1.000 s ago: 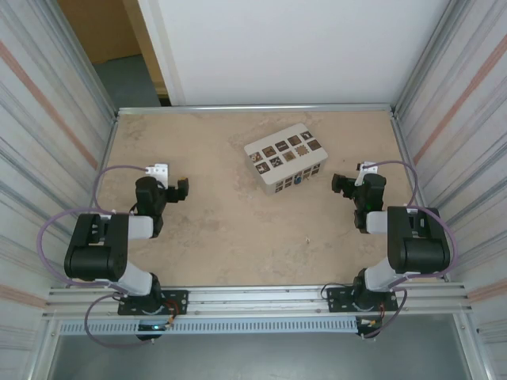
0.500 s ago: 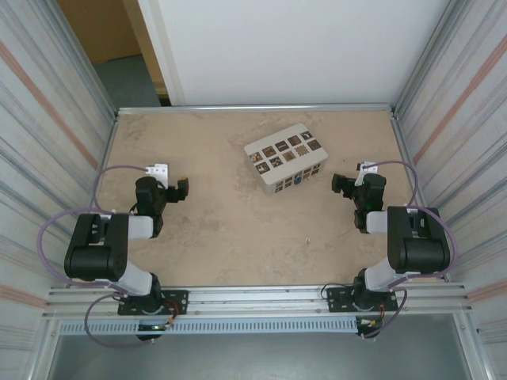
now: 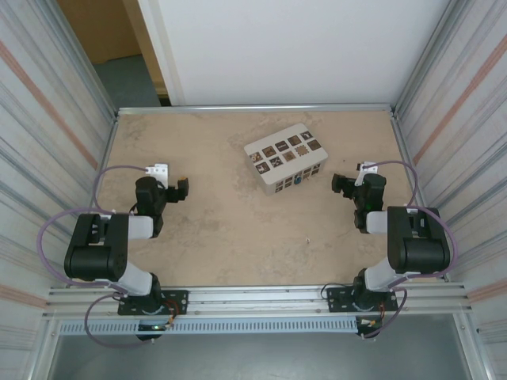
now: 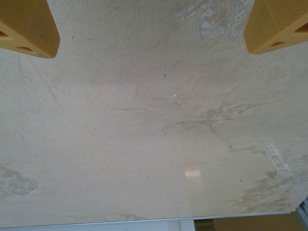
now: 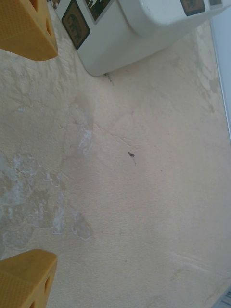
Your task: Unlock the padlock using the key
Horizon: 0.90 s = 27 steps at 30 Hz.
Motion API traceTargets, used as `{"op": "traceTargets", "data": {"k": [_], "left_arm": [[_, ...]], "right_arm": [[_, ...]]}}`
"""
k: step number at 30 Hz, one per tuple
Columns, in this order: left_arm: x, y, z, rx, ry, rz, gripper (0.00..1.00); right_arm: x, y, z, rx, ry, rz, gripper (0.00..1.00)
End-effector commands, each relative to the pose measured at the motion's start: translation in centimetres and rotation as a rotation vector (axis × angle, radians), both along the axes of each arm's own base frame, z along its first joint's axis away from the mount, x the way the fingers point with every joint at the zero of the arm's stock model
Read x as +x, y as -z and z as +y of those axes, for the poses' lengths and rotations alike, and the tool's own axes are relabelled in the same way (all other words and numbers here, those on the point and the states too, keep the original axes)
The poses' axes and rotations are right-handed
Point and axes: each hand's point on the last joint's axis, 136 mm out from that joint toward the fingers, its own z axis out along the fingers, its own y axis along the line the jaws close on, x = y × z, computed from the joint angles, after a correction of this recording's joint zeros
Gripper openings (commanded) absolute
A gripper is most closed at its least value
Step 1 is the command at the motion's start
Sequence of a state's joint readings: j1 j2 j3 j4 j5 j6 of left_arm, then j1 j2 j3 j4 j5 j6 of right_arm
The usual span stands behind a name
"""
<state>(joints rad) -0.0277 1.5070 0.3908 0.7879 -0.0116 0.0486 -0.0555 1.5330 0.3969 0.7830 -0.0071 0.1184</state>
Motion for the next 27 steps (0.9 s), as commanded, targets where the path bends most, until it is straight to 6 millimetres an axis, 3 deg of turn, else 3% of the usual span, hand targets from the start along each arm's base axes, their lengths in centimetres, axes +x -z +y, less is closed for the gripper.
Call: {"op": "traceTargets", "data": {"k": [1,10,16,22,27], "left_arm": [[0.4,-2.0,1.1,0.015,-0.064,-0.041,0.99],[-1.6,-7.7,0.9,-0.015,-0.078,-0.097,0.99],[-3.1,-8.8,1.5,-0.307,-0.254,0.114,0.99],[-4.0,-9.8,-3.5,-0.551,-0.098,0.214,0.99],[-4.3,-9.4,-8.8,-0.593,0.03,0.298,0.99]], "right_arm": [[0.2,-1.3,-0.9,0.017,0.018,-0.025,0.99],[-1.4,-5.2,-1.2,0.086,0.046,0.001,0.99],[-2.4,-7.7,0.3,0.223,0.013,0.055,0.99],[-2.2,-10.0,3.0,0.397,-0.086,0.128,0.99],[-1.2,-10.5,5.3,0.51,-0.19,0.218,0.99]]}}
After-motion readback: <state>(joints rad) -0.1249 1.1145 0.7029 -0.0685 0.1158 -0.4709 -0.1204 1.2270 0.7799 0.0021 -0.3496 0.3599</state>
